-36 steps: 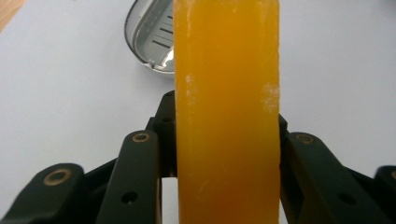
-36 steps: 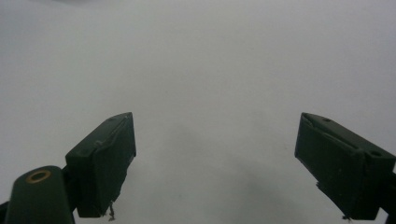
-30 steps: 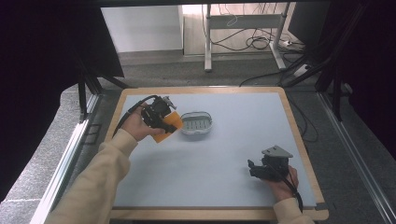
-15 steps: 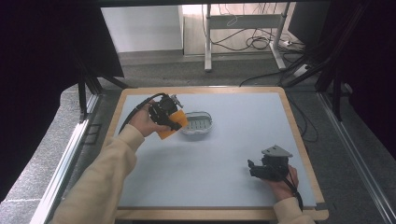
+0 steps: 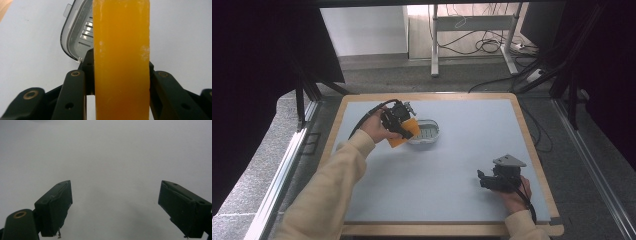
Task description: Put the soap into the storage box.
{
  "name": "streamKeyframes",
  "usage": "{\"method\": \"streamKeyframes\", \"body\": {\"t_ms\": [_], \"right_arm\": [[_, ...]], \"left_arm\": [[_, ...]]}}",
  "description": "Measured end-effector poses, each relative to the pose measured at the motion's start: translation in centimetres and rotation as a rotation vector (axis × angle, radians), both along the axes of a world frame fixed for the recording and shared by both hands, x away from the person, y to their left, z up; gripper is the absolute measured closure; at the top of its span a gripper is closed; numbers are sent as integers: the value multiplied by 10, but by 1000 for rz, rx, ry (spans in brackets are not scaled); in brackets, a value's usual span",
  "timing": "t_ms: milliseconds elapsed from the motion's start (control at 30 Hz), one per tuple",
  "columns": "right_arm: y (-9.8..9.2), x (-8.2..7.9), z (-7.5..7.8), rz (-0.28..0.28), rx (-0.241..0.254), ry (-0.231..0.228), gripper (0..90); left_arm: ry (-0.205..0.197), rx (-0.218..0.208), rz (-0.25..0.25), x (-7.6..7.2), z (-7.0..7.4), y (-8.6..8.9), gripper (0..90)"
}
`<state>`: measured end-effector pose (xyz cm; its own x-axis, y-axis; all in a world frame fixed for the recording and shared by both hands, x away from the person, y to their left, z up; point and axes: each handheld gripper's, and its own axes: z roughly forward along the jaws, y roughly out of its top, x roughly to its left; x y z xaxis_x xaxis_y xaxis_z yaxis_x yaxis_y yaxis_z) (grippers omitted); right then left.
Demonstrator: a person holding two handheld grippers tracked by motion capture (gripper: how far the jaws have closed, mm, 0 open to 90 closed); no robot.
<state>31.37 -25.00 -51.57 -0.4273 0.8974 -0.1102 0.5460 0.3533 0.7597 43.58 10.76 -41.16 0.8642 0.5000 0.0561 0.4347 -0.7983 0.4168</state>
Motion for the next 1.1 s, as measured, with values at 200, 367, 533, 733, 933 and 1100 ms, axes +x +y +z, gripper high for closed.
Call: {"method": "streamKeyframes", "body": {"t_ms": [200, 367, 533, 733, 933, 1100], "right_arm": [[1, 0, 0, 6, -5, -2, 124], [1, 0, -1, 8, -5, 3, 124], [1, 0, -1, 8, -2, 7, 124], [1, 1, -1, 6, -2, 7, 124], [0, 2, -2, 5, -3, 12, 124], [0, 2, -2, 9, 1, 5, 124]], "left_arm": [[3, 7, 11, 4, 0, -3, 619], [4, 12, 5, 7, 0, -7, 619], [9, 11, -32, 12, -1, -12, 619], [8, 25, -29, 21, -4, -16, 619], [11, 29, -45, 30, -8, -23, 619], [14, 34, -51, 36, -7, -26, 619]]}}
